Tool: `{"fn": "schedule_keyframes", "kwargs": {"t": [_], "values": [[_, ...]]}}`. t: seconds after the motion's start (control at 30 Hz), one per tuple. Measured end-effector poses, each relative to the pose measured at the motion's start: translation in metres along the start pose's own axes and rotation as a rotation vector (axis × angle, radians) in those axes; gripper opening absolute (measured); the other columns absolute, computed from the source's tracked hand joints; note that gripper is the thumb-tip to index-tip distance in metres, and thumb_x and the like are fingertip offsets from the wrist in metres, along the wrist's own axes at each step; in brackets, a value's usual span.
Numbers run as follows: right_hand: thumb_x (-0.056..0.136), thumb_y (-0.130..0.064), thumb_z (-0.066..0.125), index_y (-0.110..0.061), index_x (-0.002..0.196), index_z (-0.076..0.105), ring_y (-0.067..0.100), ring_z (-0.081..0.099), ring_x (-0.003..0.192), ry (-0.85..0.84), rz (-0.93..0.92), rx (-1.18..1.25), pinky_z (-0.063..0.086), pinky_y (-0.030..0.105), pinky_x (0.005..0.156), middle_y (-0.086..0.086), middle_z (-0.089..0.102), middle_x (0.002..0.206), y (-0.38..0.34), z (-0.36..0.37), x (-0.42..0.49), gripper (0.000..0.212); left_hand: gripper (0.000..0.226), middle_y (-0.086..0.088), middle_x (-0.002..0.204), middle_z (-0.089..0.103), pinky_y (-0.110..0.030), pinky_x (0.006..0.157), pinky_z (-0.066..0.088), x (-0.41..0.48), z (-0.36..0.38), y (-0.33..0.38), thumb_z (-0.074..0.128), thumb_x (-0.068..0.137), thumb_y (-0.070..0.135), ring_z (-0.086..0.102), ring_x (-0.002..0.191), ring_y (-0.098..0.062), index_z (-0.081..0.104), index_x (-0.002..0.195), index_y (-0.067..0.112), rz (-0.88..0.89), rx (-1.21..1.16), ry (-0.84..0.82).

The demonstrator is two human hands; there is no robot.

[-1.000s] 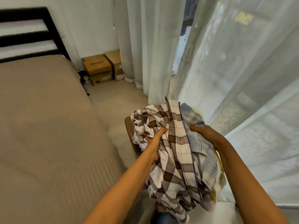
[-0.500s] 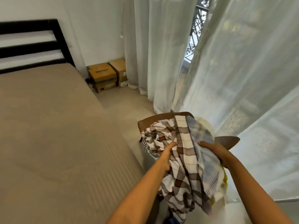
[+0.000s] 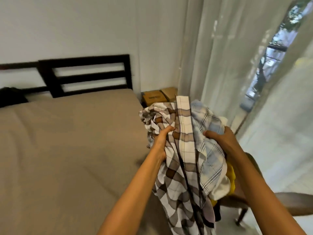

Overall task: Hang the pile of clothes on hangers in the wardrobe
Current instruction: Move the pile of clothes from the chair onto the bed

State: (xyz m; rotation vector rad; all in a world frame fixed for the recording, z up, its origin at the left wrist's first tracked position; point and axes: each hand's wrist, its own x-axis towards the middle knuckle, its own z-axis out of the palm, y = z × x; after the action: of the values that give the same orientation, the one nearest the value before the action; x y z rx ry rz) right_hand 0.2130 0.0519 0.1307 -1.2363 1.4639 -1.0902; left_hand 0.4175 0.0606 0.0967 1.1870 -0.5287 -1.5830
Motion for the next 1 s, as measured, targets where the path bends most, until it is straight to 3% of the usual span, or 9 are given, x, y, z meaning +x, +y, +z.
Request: {"fn": "schedule_keyframes", "kwargs": {"t": [0.13, 0.23, 0.43, 0.57, 0.63, 0.73, 0.87, 0.93, 1.0], "values": [[0.061, -0.026, 0.083, -0.012, 0.131, 0.045, 0.013, 0.062, 0.088, -0.106, -0.149, 0.073, 0.049, 0.024, 0.064, 0.005, 0.061, 0.115, -0.06, 0.078, 0.016, 0.081, 0.043, -0.015, 0.088, 0.07, -0.035, 0.069, 0.055, -0.006, -0.054, 0.075, 0.075, 0.053, 0.034, 0.066, 0.076, -0.03, 0.071, 0.091, 0.013, 0.18, -0.092, 0.07], [0.066, -0.016, 0.083, -0.013, 0.13, 0.045, 0.017, 0.065, 0.092, -0.168, -0.28, 0.1, 0.053, 0.027, 0.07, 0.005, 0.063, 0.116, -0.103, 0.134, 0.039, 0.075, 0.068, -0.019, 0.096, 0.069, -0.04, 0.077, 0.056, -0.008, -0.089, 0.131, 0.077, 0.048, 0.03, 0.067, 0.08, -0.031, 0.068, 0.11, 0.003, 0.307, -0.161, 0.128], [0.061, -0.019, 0.081, -0.015, 0.129, 0.041, 0.01, 0.065, 0.093, -0.324, -0.498, 0.226, 0.054, 0.016, 0.068, 0.003, 0.061, 0.117, -0.157, 0.247, 0.085, 0.078, 0.028, -0.016, 0.091, 0.071, -0.029, 0.064, 0.055, 0.011, -0.162, 0.227, 0.068, 0.077, 0.019, 0.068, 0.072, -0.024, 0.07, 0.101, 0.004, 0.602, -0.152, 0.279], [0.058, -0.026, 0.08, -0.016, 0.131, 0.039, 0.01, 0.064, 0.104, -0.435, -0.541, 0.34, 0.054, 0.022, 0.082, 0.0, 0.059, 0.122, -0.154, 0.319, 0.115, 0.084, 0.022, -0.009, 0.084, 0.074, -0.04, 0.084, 0.054, 0.036, -0.217, 0.261, 0.078, 0.059, 0.03, 0.07, 0.078, -0.024, 0.077, 0.076, 0.016, 0.71, -0.084, 0.407], [0.06, -0.026, 0.079, -0.019, 0.13, 0.04, 0.002, 0.063, 0.103, -0.483, -0.512, 0.353, 0.053, 0.018, 0.08, -0.008, 0.059, 0.121, -0.135, 0.353, 0.128, 0.081, 0.057, -0.006, 0.096, 0.074, -0.044, 0.093, 0.051, 0.053, -0.25, 0.259, 0.083, 0.043, 0.04, 0.068, 0.093, -0.027, 0.075, 0.095, 0.018, 0.682, -0.027, 0.503], [0.063, -0.034, 0.077, -0.021, 0.134, 0.041, 0.002, 0.059, 0.109, -0.564, -0.435, 0.309, 0.051, 0.015, 0.08, -0.012, 0.056, 0.124, -0.071, 0.403, 0.148, 0.081, 0.079, -0.005, 0.116, 0.067, -0.043, 0.1, 0.047, 0.082, -0.301, 0.227, 0.084, 0.054, 0.037, 0.063, 0.105, -0.024, 0.058, 0.125, 0.014, 0.587, 0.091, 0.588], [0.078, -0.027, 0.076, -0.029, 0.127, 0.037, 0.023, 0.052, 0.119, -0.684, -0.218, 0.008, 0.049, 0.034, 0.09, 0.001, 0.051, 0.134, 0.058, 0.459, 0.165, 0.063, 0.101, -0.008, 0.142, 0.045, -0.036, 0.107, 0.036, 0.133, -0.377, 0.134, 0.082, 0.069, 0.032, 0.047, 0.125, -0.026, 0.023, 0.148, 0.012, 0.326, 0.237, 0.672], [0.062, -0.059, 0.076, -0.025, 0.133, 0.031, 0.03, 0.046, 0.127, -0.76, -0.159, -0.201, 0.044, 0.035, 0.097, 0.014, 0.043, 0.143, 0.109, 0.475, 0.161, 0.091, 0.136, -0.014, 0.155, 0.019, -0.041, 0.113, 0.028, 0.158, -0.417, 0.071, 0.08, 0.06, 0.058, 0.027, 0.139, -0.033, -0.017, 0.148, 0.02, 0.13, 0.373, 0.72], [0.043, -0.084, 0.065, -0.009, 0.146, 0.017, 0.034, 0.034, 0.135, -0.807, -0.132, -0.437, 0.037, 0.035, 0.101, 0.021, 0.03, 0.148, 0.143, 0.483, 0.152, 0.137, 0.148, -0.026, 0.155, -0.005, -0.052, 0.114, 0.021, 0.174, -0.44, 0.008, 0.065, 0.042, 0.085, 0.009, 0.142, -0.044, -0.034, 0.14, 0.034, -0.012, 0.571, 0.822]]}}
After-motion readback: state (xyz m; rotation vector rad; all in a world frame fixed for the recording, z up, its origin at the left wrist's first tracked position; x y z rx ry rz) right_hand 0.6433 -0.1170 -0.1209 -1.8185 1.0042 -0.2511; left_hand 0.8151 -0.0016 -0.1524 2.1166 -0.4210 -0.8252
